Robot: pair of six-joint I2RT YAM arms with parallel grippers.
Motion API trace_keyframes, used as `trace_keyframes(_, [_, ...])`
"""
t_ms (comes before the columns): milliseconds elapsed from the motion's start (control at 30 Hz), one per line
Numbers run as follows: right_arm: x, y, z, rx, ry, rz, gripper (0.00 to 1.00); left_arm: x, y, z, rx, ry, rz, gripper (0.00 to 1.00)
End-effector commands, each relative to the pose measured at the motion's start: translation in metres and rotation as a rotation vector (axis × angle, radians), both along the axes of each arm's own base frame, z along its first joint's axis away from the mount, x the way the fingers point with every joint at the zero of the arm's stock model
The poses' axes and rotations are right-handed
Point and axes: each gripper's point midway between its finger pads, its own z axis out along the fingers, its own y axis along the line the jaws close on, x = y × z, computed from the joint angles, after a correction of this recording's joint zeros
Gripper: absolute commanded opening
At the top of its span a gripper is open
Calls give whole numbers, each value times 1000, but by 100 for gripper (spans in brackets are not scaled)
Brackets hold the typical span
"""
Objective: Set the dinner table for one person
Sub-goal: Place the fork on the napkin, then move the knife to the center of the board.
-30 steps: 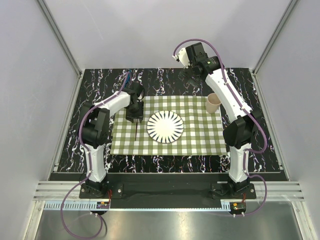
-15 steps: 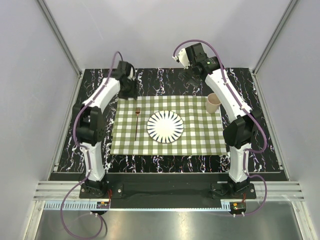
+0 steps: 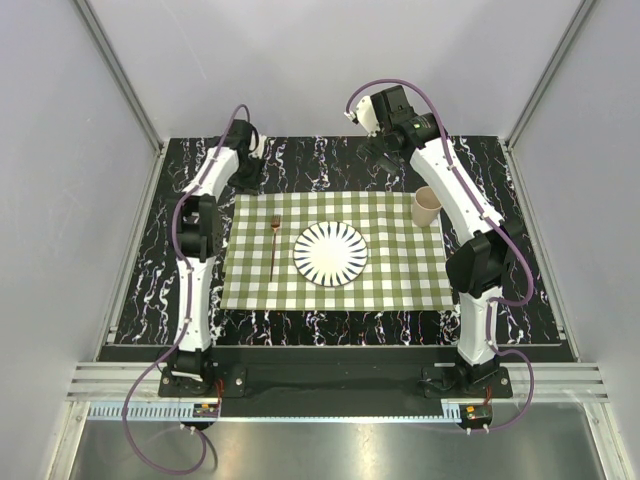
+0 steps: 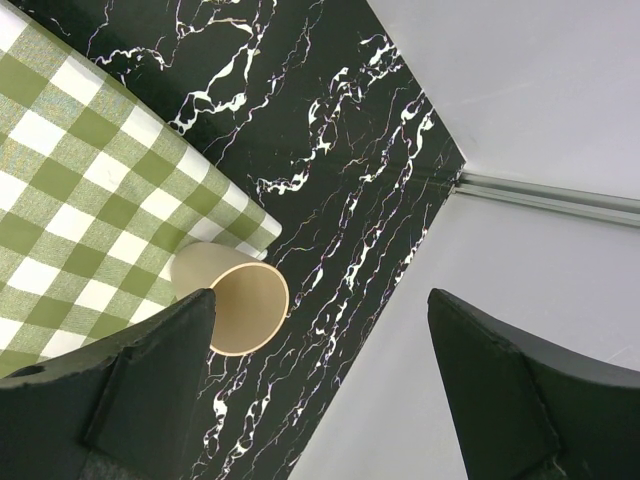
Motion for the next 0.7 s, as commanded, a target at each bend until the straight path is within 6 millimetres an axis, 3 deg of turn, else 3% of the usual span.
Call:
trace_keyframes(0, [0,0,37,17,-101,-10,94,26,8,39,46,-121,-71,48])
trace_keyframes(300, [0,0,37,18,-102,-10,94,46,33,61,56,-216,-21,49])
trace_keyframes(667, [4,3,42,29,-117,-12,94,49,28,36,27,-192,-93,49])
